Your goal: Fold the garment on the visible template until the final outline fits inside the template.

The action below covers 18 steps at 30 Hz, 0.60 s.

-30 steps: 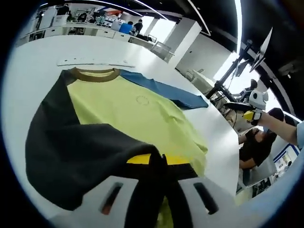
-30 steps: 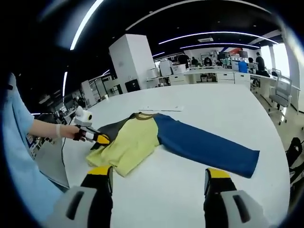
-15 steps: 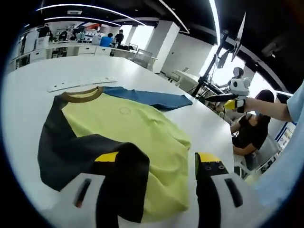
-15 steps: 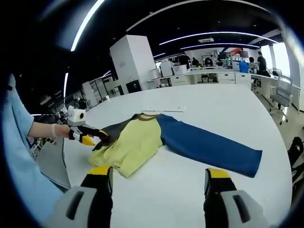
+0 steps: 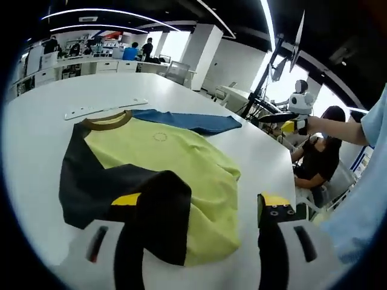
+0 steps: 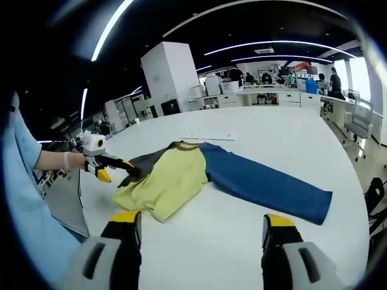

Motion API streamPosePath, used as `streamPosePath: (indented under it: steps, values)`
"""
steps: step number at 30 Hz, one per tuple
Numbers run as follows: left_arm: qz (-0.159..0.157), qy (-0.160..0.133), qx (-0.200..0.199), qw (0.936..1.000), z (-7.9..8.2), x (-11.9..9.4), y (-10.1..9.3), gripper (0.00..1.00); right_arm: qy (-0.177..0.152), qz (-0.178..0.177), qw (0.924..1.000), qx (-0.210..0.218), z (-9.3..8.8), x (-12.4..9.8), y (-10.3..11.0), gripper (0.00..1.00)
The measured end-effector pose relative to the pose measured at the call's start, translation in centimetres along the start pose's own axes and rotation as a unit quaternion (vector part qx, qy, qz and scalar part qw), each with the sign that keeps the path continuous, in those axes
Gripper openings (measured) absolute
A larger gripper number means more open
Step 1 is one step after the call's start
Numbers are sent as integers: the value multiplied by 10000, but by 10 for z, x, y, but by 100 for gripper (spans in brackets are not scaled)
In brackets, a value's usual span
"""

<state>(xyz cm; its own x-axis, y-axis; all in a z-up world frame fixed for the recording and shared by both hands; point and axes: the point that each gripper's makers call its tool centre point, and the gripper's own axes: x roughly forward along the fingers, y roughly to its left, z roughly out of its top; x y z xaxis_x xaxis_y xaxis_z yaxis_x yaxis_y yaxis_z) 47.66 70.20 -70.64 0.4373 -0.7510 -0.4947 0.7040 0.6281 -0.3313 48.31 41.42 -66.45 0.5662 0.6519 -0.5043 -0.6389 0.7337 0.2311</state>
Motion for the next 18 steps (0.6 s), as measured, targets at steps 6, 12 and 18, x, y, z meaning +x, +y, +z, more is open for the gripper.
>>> streamPosePath:
  steps: [6,12,18]
  values:
    - [246,264,286,9989,-17,-13,12,64,118,30,9999,-85,-3,2,2,88]
    - [638,419,864,9933,-30,-25,22,42,98,79,9999,-27,-3,4,6,87]
    - [872,580,1309,9859,-41,-34,23,34,99,88,9999,54,-6,4,6,87]
